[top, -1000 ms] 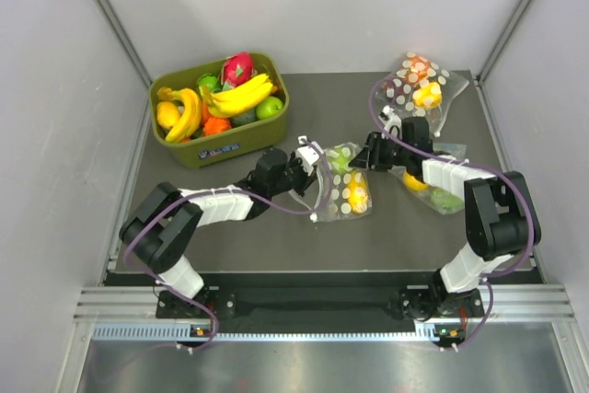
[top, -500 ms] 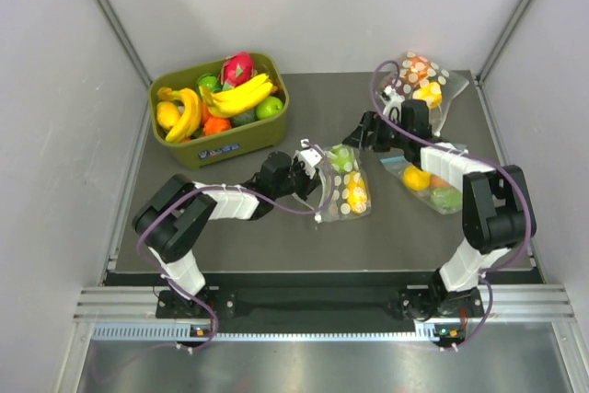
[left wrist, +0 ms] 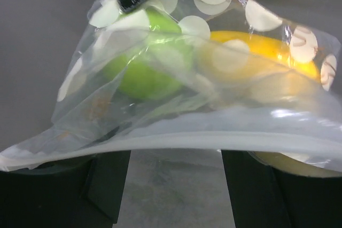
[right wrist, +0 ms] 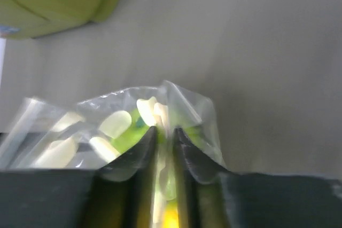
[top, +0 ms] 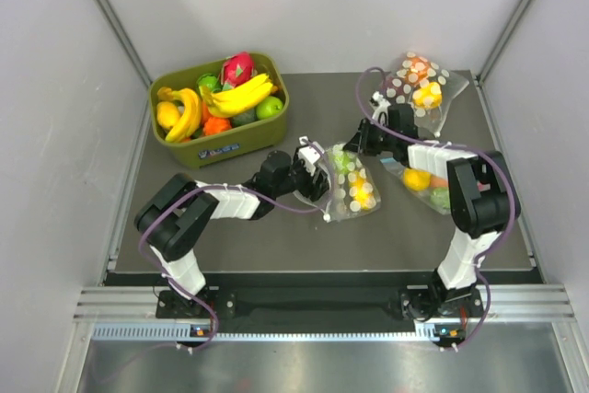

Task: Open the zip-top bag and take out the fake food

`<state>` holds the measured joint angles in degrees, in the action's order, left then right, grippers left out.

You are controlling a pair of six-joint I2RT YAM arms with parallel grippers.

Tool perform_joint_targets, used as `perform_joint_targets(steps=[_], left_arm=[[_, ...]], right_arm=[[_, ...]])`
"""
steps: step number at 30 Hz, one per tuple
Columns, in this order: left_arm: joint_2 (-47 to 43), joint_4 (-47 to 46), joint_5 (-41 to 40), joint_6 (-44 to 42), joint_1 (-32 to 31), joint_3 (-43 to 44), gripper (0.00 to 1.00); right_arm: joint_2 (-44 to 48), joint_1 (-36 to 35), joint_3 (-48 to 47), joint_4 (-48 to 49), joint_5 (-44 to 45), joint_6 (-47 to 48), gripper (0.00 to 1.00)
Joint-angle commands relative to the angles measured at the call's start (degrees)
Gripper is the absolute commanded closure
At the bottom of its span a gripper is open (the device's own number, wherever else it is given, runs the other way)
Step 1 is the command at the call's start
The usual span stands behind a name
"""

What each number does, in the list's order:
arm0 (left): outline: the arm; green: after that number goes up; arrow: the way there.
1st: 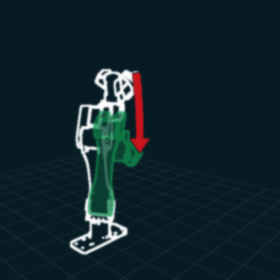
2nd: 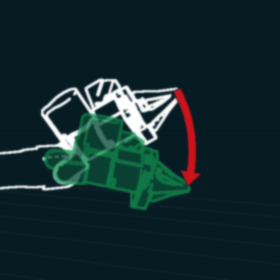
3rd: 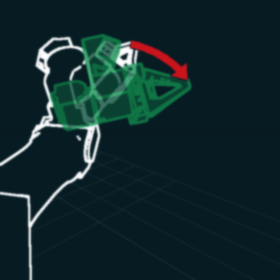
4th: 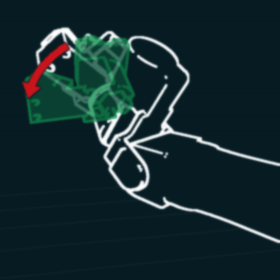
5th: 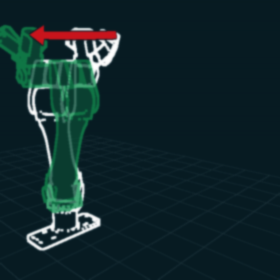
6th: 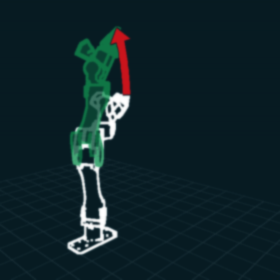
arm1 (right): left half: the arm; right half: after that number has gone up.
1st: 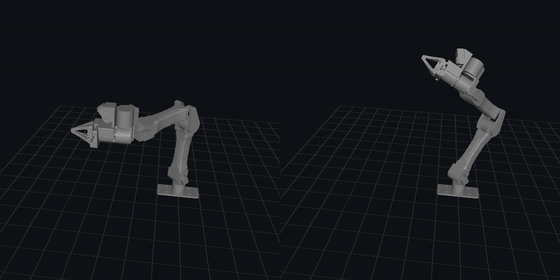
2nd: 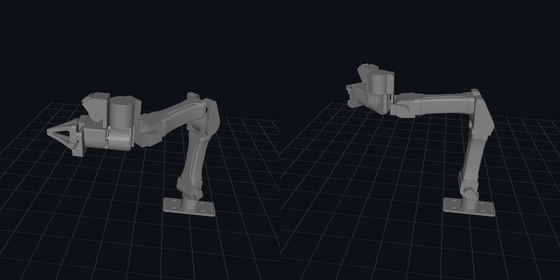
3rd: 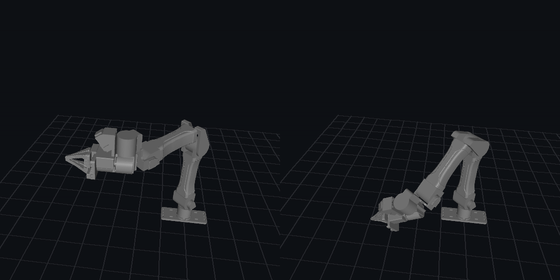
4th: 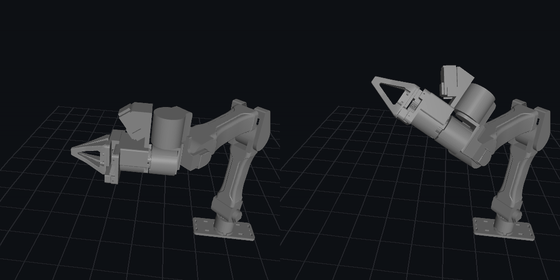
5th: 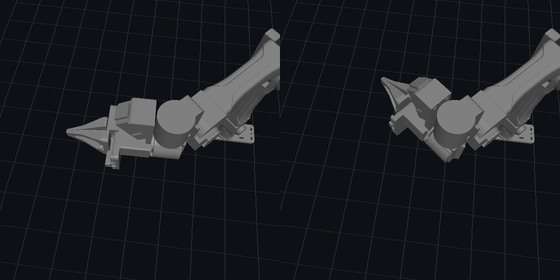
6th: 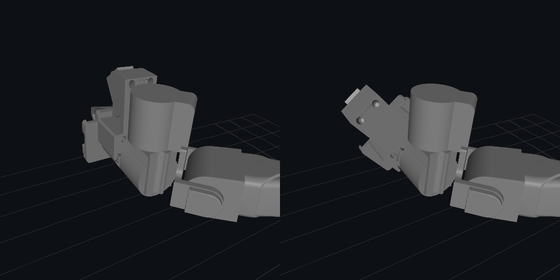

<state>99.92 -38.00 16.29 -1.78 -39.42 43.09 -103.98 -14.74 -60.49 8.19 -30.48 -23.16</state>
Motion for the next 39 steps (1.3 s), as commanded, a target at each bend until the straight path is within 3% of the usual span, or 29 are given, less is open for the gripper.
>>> perform_joint_targets(steps=[1,3,4,24,27,28,31,34,39], left_arm=[[1.2,-5.5,1.4,0.4,0.2,2.2,0.29],[1.6,-6.1,1.5,0.5,0.2,2.3,0.28],[1.7,-6.1,1.5,0.5,0.2,2.3,0.28],[7.9,-10.0,4.7,1.3,0.2,6.4,0.21],[8.3,-9.1,5.5,1.4,0.2,7.3,0.41],[8.2,-8.9,5.7,1.4,0.2,7.4,0.58],[7.7,-7.1,6.4,1.2,0.2,7.3,0.81],[6.1,-6.6,5.9,0.8,0.2,5.8,0.96],[0.5,-4.9,6.0,0.9,0.2,2.5,1.00]], right_arm=[[-1.0,-1.3,0.6,-4.5,4.3,2.3,0.85],[-1.4,-1.6,0.9,-5.4,5.7,3.0,0.99],[-1.6,-1.7,0.8,-5.7,6.1,3.1,1.00],[-2.3,-4.7,0.6,-10.2,5.1,6.5,1.00],[-2.0,-4.9,0.8,-10.5,5.0,6.7,1.00],[-1.9,-4.9,0.8,-10.6,5.0,6.7,1.00],[-1.6,-4.9,0.9,-10.6,4.7,6.6,1.00],[-1.1,-4.8,1.1,-10.5,4.6,6.5,1.00],[-0.1,-4.0,1.4,-10.1,4.7,6.2,1.00]])
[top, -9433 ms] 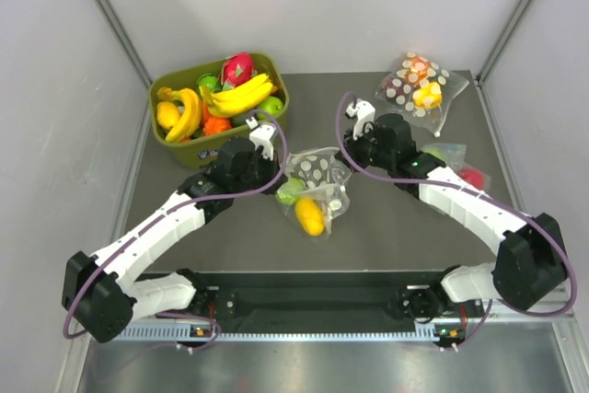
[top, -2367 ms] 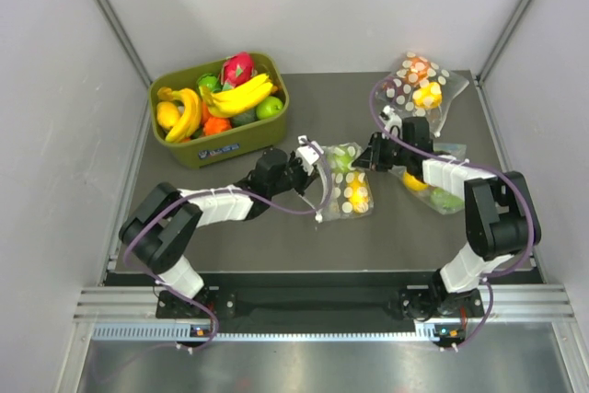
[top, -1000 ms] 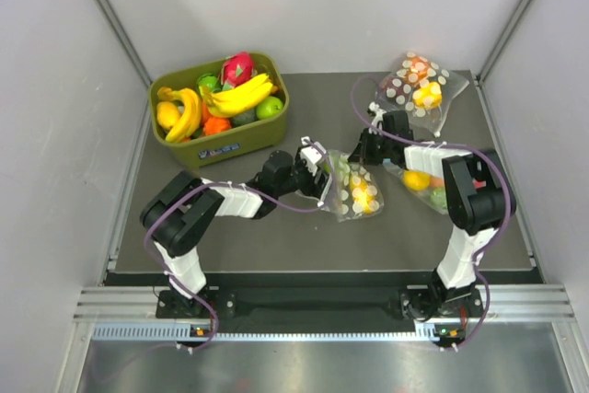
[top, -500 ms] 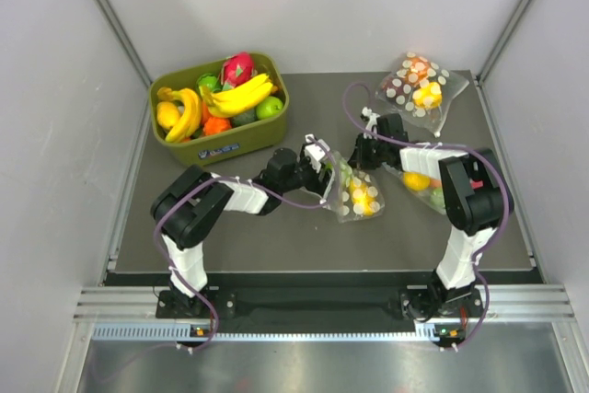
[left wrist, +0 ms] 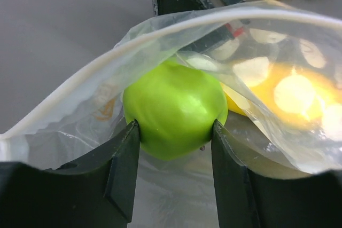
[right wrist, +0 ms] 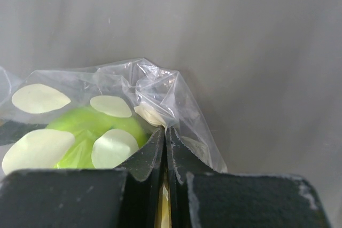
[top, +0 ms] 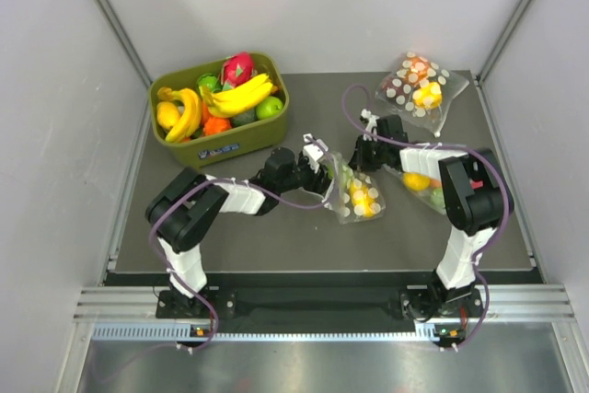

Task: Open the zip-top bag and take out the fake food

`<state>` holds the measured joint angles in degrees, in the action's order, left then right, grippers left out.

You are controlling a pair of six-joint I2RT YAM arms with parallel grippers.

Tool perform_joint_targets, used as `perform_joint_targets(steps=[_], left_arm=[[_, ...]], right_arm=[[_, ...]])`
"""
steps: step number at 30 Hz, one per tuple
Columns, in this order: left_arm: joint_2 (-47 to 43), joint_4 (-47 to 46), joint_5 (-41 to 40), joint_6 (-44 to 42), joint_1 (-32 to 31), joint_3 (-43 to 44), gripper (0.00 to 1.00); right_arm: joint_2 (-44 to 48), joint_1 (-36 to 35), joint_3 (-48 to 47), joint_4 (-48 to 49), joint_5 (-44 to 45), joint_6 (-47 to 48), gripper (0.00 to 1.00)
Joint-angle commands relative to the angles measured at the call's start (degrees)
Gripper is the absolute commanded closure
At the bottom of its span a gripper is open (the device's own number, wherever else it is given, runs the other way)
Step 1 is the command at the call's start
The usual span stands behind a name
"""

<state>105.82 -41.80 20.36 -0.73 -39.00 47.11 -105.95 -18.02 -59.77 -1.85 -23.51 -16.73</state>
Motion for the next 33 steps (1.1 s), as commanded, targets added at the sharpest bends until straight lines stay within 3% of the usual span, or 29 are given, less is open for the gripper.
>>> perform_joint_targets(steps=[1,14,21,26,33], left_arm=[[-6.2,-0.2,2.0,-0.1,-0.2,-1.8,1.00],[-24.2,11.8,0.2,-1.6,-0.2,-9.8,1.00],[-34.5,27.4,-3.6,-3.2,-0.2,-9.8,1.00],[-43.2,29.3,-12.2,-0.1,-0.1,-11.0,1.00],[-46.2,35.9,-23.9,0.6,0.2,-5.8,1.00]], right_arm=[[2.2,-0.4,0.8,-0.1,-2.4,-0.2,1.00],[3.8,2.9,1.7,0.4,-2.5,-0.6,1.00],[4.8,3.3,1.9,0.4,-2.4,-0.5,1.00],[5.0,3.3,2.2,0.5,-2.6,-0.6,1.00],[6.1,3.3,2.7,0.9,-3.0,-0.7,1.00]])
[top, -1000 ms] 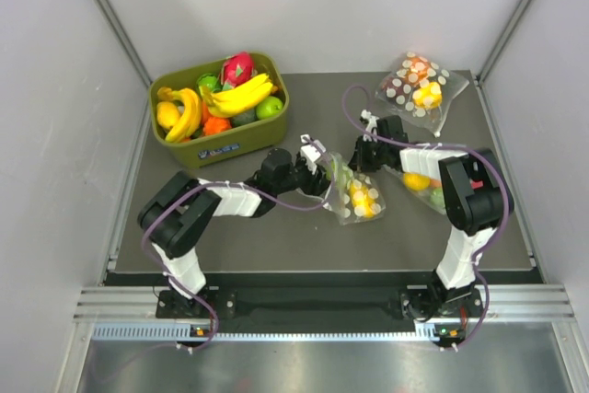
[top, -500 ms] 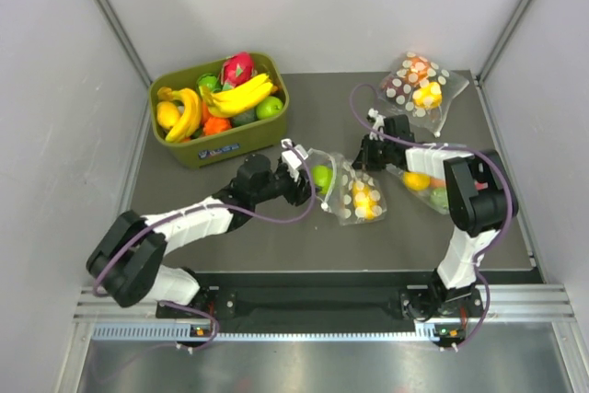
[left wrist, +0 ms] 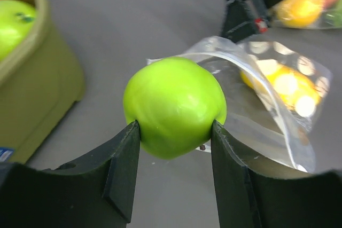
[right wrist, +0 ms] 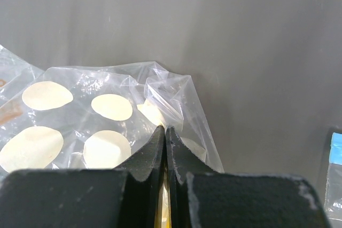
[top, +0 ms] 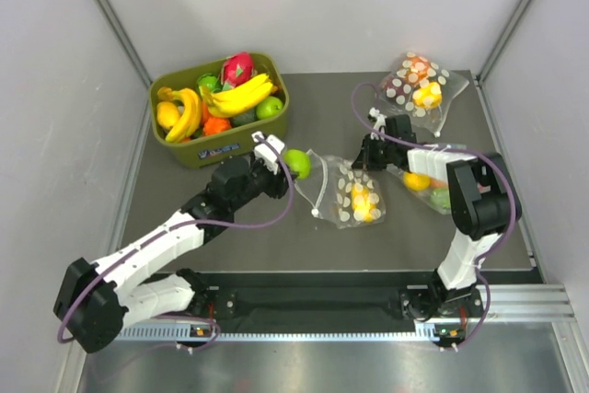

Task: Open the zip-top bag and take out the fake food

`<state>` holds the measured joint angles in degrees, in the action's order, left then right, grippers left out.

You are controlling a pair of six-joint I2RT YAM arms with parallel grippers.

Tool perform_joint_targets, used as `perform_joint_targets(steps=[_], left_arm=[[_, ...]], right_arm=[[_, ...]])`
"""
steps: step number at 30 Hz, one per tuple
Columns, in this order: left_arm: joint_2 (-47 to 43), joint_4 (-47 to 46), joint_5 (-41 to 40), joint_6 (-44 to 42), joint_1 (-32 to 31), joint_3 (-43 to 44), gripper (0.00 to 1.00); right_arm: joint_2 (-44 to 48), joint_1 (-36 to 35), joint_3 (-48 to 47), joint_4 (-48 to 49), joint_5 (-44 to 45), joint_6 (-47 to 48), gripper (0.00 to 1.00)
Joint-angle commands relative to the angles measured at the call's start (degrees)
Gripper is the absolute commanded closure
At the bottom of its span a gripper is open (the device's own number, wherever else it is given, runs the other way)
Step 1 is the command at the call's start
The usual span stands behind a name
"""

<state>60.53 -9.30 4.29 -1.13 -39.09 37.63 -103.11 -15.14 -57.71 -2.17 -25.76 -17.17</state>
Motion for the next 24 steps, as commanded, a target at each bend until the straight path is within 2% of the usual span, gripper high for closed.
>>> perform_joint_targets(steps=[1,7,12,18,19,21,22,23,24], left_arm=[[-1.0,4.5,-8.9,1.0,0.2,4.4,1.00],[-6.9,8.9,-19.0,0.5,0.8,12.7,1.00],[-4.6,17.0,-22.5,-2.0,5.9,28.1,1.00],[1.5,22.2,-19.8,-1.1,20.3,39.7,1.00],[4.0,22.4,-19.0,-0.5,24.6,40.8,1.00],[7.3,22.8,-12.7,0.9,29.7,43.8,1.00],[10.5,22.5,-10.3,3.1,34.3,44.4,1.00],[12.0,20.7,-6.0,3.8,36.0,44.9,1.00],[13.2,19.2,-5.1,4.5,37.3,44.9,1.00]], right_arm=[[3.4,0.5,0.9,1.2,-0.9,-0.1,1.00],[3.9,0.5,1.1,1.2,-1.2,-0.1,1.00],[4.1,0.5,1.1,1.7,-1.8,-0.5,1.00],[4.1,0.5,1.5,1.8,-2.6,-0.4,1.00],[4.1,0.4,1.6,1.8,-2.7,-0.4,1.00],[4.1,0.4,1.6,1.7,-3.2,-0.4,1.00],[4.1,0.5,1.6,1.7,-3.2,-0.3,1.00],[4.2,0.4,1.6,1.7,-3.3,-0.3,1.00],[4.4,0.4,1.7,1.7,-3.2,-0.3,1.00]])
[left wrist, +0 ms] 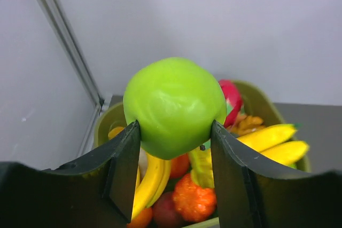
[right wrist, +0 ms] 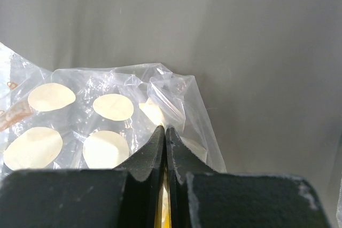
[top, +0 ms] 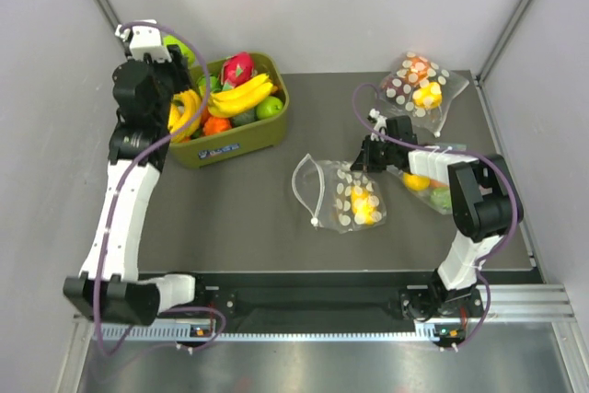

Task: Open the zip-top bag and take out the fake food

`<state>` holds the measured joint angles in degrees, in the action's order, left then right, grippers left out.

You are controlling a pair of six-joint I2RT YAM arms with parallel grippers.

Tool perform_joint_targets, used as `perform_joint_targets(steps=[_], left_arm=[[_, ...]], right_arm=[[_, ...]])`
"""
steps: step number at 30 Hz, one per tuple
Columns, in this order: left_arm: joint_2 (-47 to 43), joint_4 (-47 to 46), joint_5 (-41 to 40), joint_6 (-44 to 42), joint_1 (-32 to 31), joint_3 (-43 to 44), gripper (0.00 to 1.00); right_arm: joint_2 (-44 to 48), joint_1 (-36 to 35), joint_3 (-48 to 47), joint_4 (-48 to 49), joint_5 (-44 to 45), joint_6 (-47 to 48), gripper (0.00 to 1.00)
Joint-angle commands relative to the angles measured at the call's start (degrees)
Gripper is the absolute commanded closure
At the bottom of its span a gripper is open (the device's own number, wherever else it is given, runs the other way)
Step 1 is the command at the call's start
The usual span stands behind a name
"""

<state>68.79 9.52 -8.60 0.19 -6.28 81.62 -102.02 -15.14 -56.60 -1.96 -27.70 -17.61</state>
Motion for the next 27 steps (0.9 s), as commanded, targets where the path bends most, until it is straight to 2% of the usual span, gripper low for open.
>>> perform_joint_targets(steps=[1,6,11,14,16,23,24,25,27], left_arm=[[7.5,-0.9,8.1,3.2,5.9,0.8,1.00],[15.7,-6.2,12.7,2.9,8.7,5.1,1.00],[23.7,-10.6,12.4,1.9,10.0,9.2,1.00],[28.6,-10.0,12.9,1.6,10.9,12.8,1.00],[30.0,-13.4,14.9,1.0,10.9,12.9,1.00],[32.7,-13.4,14.8,0.4,10.9,16.7,1.00],[32.7,-13.4,14.7,0.4,10.9,16.6,0.99],[32.5,-13.4,14.5,0.4,11.0,16.5,0.86],[32.2,-13.0,13.2,0.4,10.9,16.3,0.80]], right_arm=[[3.4,0.5,0.6,1.5,-1.3,0.1,1.00],[3.7,0.4,0.7,1.5,-1.2,0.7,1.00],[4.1,0.4,1.0,1.2,-1.2,1.2,1.00],[4.5,0.3,0.9,0.6,-0.9,1.5,1.00],[4.5,0.4,0.5,0.3,-0.9,1.6,1.00],[4.5,0.4,0.4,0.2,-1.5,1.8,1.00],[4.5,0.4,0.3,0.2,-1.7,1.9,1.00],[4.4,0.4,0.3,0.2,-1.7,1.8,1.00],[4.3,0.4,0.3,0.3,-2.1,1.7,1.00]])
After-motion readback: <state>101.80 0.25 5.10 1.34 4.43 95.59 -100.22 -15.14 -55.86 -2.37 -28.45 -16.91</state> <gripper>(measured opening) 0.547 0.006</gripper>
